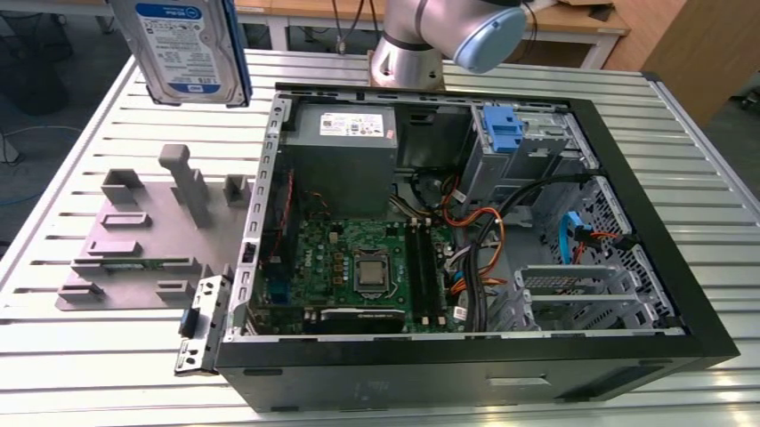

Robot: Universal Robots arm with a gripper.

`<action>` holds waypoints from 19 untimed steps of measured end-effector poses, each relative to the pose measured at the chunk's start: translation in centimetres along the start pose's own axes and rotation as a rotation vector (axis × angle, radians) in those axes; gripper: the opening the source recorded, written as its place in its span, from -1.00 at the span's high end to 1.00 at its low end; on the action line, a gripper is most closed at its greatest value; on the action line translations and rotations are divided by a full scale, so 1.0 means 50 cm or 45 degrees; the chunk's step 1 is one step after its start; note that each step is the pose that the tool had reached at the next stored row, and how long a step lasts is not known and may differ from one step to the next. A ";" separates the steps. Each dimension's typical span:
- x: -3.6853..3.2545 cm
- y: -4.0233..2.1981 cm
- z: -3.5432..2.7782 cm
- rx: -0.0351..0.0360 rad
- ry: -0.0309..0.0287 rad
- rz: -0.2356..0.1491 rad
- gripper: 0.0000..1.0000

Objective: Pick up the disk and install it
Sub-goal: 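Pick up the disk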

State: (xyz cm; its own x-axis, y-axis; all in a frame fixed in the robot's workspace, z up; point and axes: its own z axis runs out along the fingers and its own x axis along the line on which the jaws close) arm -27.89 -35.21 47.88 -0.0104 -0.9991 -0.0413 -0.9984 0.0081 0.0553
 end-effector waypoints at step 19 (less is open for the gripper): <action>-0.001 -0.055 -0.003 0.0001 -0.0001 0.000 0.30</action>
State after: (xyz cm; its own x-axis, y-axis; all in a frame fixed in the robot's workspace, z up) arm -25.13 -35.21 47.87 -0.0105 -0.9991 -0.0414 -0.9984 0.0082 0.0553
